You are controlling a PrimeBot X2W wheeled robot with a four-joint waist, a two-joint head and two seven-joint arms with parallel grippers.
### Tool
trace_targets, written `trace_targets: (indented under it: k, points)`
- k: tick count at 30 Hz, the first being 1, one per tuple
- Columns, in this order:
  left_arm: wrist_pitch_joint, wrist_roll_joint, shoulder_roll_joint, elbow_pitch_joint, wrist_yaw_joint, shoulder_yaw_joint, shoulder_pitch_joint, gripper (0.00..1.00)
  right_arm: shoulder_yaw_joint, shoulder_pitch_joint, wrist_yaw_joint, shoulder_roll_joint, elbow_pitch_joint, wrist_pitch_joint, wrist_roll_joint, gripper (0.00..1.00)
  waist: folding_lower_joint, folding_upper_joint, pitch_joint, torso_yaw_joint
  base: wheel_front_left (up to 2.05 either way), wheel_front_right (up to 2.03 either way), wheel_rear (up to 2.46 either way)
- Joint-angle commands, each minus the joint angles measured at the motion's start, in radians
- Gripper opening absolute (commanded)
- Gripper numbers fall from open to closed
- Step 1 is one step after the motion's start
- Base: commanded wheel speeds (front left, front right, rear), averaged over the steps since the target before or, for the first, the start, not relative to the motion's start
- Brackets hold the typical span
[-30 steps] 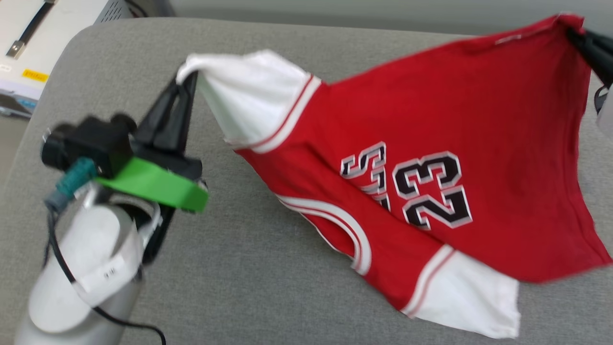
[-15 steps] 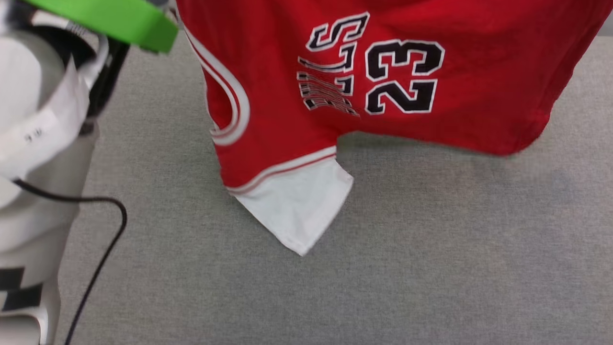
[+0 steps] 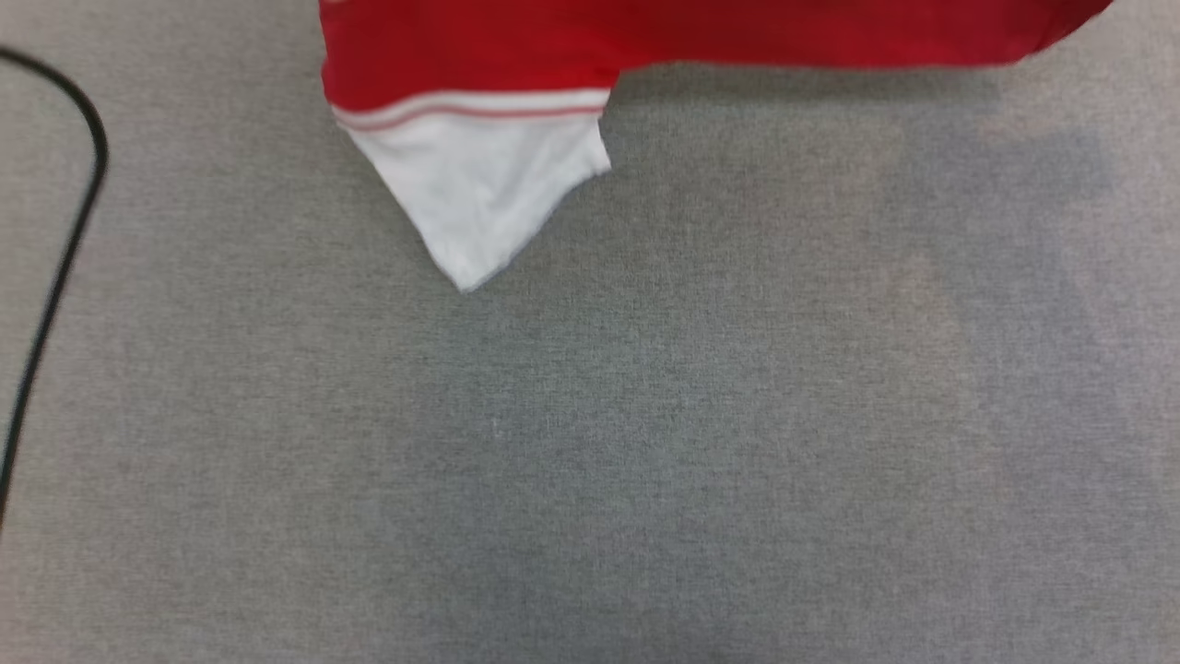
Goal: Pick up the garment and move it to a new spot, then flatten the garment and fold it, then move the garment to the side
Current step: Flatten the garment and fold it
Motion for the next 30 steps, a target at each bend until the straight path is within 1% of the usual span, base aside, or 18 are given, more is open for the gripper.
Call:
trace_targets:
  k: [1, 4, 8, 12, 15, 18, 22, 25, 30]
  points:
    - [-0.004, 0.018, -0.009, 0.031, -0.005, -0.005, -0.063, 0.0, 0.009, -0.06, -0.001, 0.012, 0.03, -0.013, -0.021, 0.0, -0.0001, 0.0, 0.077, -0.023, 0.0, 0.0, 0.0]
    - [-0.023, 0.036, -0.024, 0.101, -0.005, -0.01, -0.179, 0.0, 0.036, -0.191, -0.001, 0.036, 0.125, -0.049, -0.064, 0.0, -0.0001, 0.0, 0.103, -0.029, 0.0, 0.0, 0.0]
    - [-0.052, 0.056, -0.035, 0.152, -0.004, -0.01, -0.286, 0.0, 0.063, -0.329, -0.001, 0.053, 0.234, -0.113, -0.108, 0.0, -0.0001, 0.0, 0.124, -0.035, 0.0, 0.0, 0.0]
    - [-0.068, 0.066, -0.038, 0.181, 0.003, -0.007, -0.352, 0.0, 0.077, -0.43, -0.001, 0.063, 0.336, -0.172, -0.135, 0.0, -0.0001, 0.0, 0.144, -0.037, 0.0, 0.0, 0.0]
    - [-0.064, 0.071, -0.027, 0.203, 0.004, -0.01, -0.374, 0.0, 0.095, -0.479, -0.001, 0.075, 0.408, -0.196, -0.138, 0.0, -0.0001, 0.0, 0.166, -0.035, 0.0, 0.0, 0.0]
    - [-0.074, 0.064, -0.02, 0.223, 0.002, -0.015, -0.36, 0.0, 0.125, -0.494, -0.001, 0.086, 0.46, -0.215, -0.129, 0.0, -0.0001, 0.0, 0.193, -0.027, 0.0, 0.0, 0.0]
    - [-0.1, 0.055, -0.008, 0.255, -0.001, -0.03, -0.302, 0.0, 0.166, -0.467, -0.001, 0.102, 0.515, -0.255, -0.1, 0.0, -0.0001, 0.0, 0.217, -0.016, 0.0, 0.0, 0.0]
    - [-0.126, 0.044, 0.002, 0.283, -0.004, -0.044, -0.248, 0.0, 0.202, -0.417, -0.001, 0.119, 0.549, -0.283, -0.059, 0.0, -0.0001, 0.0, 0.222, -0.015, 0.0, 0.0, 0.0]
    - [-0.183, 0.012, 0.003, 0.307, -0.007, -0.065, -0.143, 0.0, 0.253, -0.325, -0.001, 0.127, 0.574, -0.34, 0.007, 0.0, -0.0001, 0.0, 0.206, -0.014, 0.0, 0.0, 0.0]
